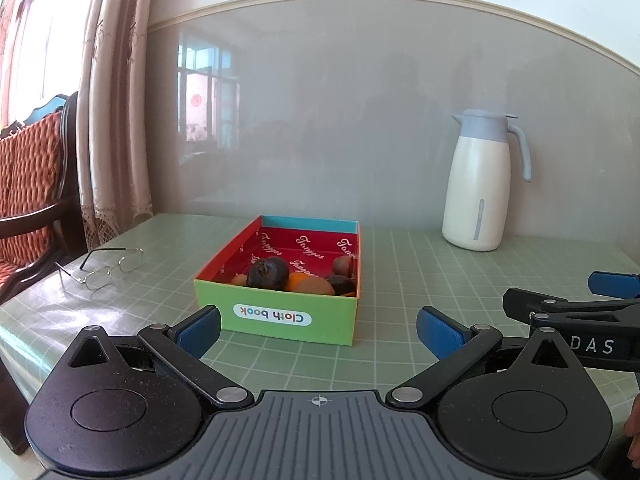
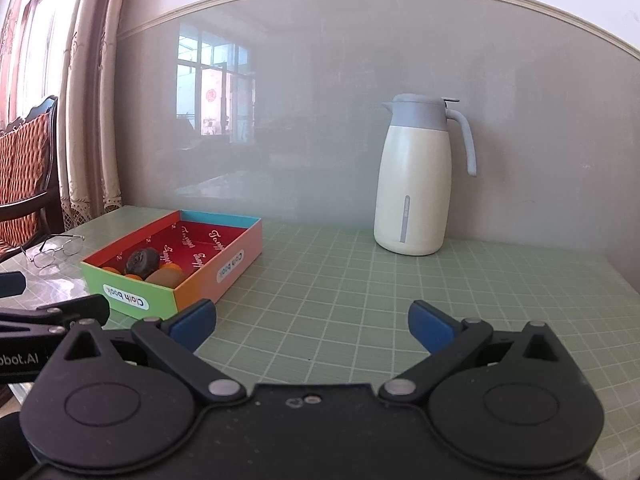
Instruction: Organize fruits
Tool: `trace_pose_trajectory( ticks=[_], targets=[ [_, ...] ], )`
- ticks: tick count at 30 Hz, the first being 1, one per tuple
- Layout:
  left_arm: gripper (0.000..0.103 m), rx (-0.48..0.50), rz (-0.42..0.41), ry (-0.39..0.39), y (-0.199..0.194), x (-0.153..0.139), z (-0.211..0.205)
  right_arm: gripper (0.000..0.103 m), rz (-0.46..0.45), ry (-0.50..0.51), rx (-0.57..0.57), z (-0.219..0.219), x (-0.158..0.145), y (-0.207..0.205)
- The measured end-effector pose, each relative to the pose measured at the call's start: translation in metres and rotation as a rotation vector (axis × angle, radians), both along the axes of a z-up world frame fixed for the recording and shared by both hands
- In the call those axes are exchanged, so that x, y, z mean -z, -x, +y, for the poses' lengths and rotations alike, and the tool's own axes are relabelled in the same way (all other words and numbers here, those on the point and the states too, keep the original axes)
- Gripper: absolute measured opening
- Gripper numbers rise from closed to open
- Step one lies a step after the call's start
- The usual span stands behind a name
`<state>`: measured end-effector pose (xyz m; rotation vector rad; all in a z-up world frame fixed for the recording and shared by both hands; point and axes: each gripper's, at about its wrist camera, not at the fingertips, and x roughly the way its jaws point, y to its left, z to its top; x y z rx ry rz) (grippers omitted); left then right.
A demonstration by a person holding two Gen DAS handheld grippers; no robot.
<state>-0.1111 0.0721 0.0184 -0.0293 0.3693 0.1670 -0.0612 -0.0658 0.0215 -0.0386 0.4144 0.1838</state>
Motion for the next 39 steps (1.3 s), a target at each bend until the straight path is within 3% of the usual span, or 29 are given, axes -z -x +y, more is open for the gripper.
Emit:
trace_pose_trajectory(
  ticks=[39],
  targets=[
    [0.103,0.003,0.009,-0.006,-0.0014,0.0009,-0.0012,0.103,0.008,0.004,-0.005,0.0017,0.0011,-0.0006]
  ],
)
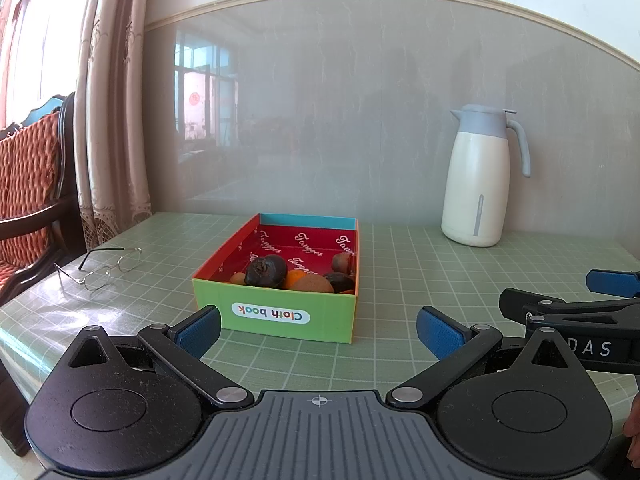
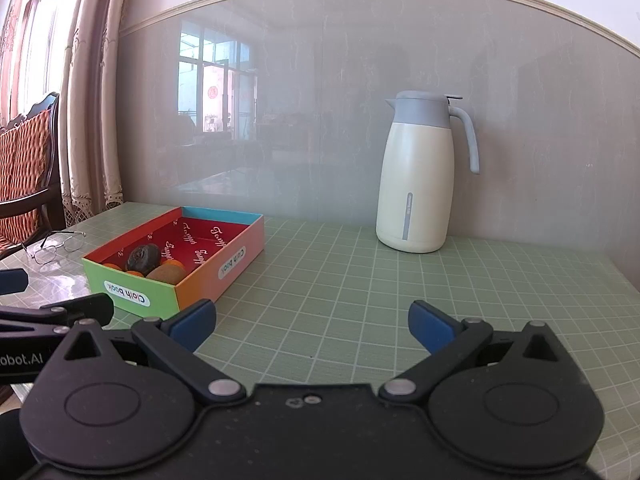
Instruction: Organize fruits
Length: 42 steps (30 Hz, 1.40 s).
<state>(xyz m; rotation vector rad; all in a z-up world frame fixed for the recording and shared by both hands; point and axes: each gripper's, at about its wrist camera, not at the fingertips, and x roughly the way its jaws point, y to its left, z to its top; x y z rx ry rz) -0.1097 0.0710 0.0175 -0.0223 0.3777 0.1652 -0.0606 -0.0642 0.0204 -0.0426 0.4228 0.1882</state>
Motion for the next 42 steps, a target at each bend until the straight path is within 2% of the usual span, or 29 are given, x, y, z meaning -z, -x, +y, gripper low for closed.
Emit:
trace_pose_trajectory(
  ticks=[42],
  targets=[
    [0.103,-0.007,-0.009,0.004,0.0025,0.001,0.001,0.103,0.003,0.001,0.002,-0.0033,0.0008,-0.0014]
  ],
)
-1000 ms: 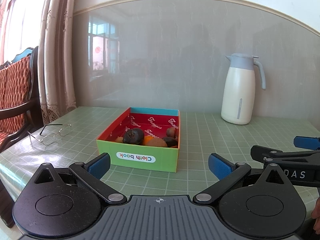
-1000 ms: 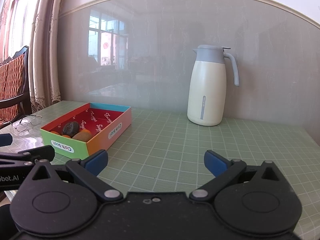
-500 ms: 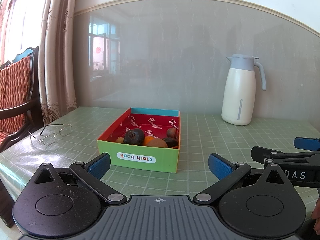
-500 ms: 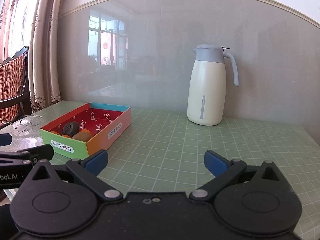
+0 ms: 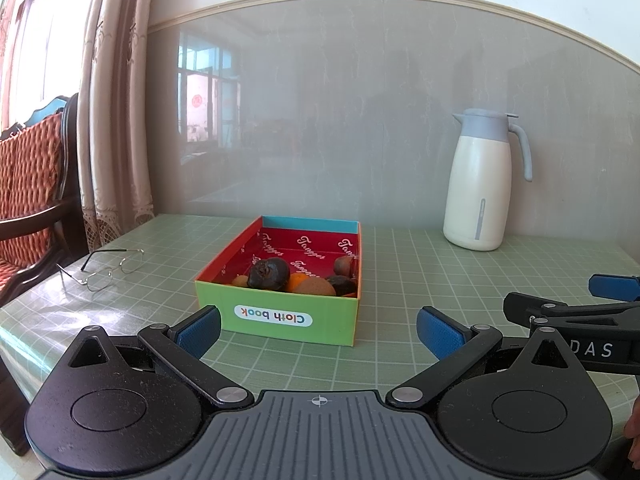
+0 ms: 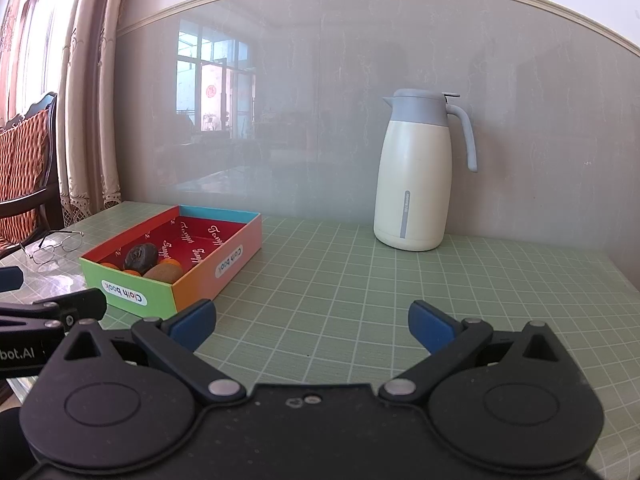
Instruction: Organize fruits
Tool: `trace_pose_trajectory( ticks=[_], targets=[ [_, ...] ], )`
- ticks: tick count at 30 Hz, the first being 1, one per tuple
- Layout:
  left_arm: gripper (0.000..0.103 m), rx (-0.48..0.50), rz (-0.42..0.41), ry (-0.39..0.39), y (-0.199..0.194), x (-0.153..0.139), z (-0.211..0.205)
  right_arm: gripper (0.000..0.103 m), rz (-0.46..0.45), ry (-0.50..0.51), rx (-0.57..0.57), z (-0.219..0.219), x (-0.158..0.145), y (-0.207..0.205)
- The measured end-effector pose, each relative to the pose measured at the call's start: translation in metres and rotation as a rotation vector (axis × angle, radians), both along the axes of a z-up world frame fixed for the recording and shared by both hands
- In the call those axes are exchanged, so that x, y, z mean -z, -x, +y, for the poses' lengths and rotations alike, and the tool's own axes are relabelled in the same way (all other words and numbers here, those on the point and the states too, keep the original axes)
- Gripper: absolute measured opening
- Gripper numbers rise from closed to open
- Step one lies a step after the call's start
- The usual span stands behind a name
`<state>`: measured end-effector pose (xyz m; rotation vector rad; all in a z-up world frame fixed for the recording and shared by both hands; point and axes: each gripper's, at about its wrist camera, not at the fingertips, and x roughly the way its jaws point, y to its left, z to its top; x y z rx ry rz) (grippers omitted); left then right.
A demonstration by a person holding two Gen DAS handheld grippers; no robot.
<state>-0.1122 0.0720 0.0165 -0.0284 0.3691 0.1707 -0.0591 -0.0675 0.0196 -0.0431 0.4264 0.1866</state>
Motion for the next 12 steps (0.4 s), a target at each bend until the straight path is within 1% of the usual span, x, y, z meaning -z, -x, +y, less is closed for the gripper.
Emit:
trace_pose_trajectory(
  ticks=[5,7,10,12],
  targets=[
    [0.103,-0.015,-0.012,0.003,0.0022,-0.0012,0.0004,0.103,0.001,0.0,0.0,-0.0001,-0.0003,0.0002],
    [0.103,0.009,-0.017,0.013,0.0027,-0.0014,0.0013,0.103,0.003,0.0,0.001,-0.0001,-0.0006,0.0001],
    [0.103,0.015,-0.013,0.004,0.002,-0.0016,-0.0006,0.103,0.004,0.0,0.002,-0.0001,-0.001,0.0002],
    [0.103,0.0,-0.008,0.006,0.0011,-0.0019,-0.0005,0.103,0.003,0.0,0.001,-0.0002,-0.0015,0.001]
  ],
)
